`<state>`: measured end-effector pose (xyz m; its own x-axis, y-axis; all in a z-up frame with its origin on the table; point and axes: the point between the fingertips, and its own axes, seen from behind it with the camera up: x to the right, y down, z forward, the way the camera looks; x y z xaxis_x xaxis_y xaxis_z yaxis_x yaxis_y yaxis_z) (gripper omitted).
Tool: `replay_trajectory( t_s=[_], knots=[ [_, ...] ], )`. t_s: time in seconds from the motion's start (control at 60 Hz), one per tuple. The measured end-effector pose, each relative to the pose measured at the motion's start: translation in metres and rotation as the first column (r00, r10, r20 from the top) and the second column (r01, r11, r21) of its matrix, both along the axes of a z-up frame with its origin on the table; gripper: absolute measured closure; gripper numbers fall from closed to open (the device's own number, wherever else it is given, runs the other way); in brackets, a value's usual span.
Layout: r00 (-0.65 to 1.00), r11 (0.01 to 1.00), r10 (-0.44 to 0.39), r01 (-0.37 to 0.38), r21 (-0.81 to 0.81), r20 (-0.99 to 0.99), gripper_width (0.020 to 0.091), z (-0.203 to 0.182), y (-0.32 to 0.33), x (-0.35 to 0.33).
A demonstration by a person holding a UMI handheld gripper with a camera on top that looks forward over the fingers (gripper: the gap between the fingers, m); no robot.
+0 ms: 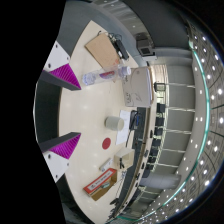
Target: Pour water
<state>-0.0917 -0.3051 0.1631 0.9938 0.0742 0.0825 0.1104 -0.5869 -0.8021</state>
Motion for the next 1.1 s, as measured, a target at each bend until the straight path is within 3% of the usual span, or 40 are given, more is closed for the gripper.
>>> replay_trajectory(
  t_s=[0.133,0.25,0.367,0.5,0.583,0.683,0.9,1.1],
  knots=[
    [0.995,0.996,0.086,-0.084,0.037,-0.042,0.0242,-0.024,0.022,-0.083],
    [0.991,0.989,0.120,-0.115,0.088,-0.053,0.0242,-0.041,0.056,-0.136],
    [0.992,0.984,0.109,-0.101,0.145,-0.054,0.0243,-0.054,0.098,-0.163],
    [0.998,0.979,0.040,-0.031,0.201,-0.043,0.0253,-0.067,0.145,-0.168],
    [0.998,0.978,0.010,0.001,0.206,-0.054,0.0335,-0.077,0.167,-0.166],
    [0.998,0.979,-0.011,0.023,0.203,-0.058,0.0573,-0.087,0.174,-0.160],
    [0.998,0.974,-0.004,0.016,0.225,-0.056,0.0724,-0.082,0.178,-0.157],
    [0.990,0.970,0.062,-0.031,0.241,-0.123,0.0754,-0.041,0.193,-0.179]
  ],
)
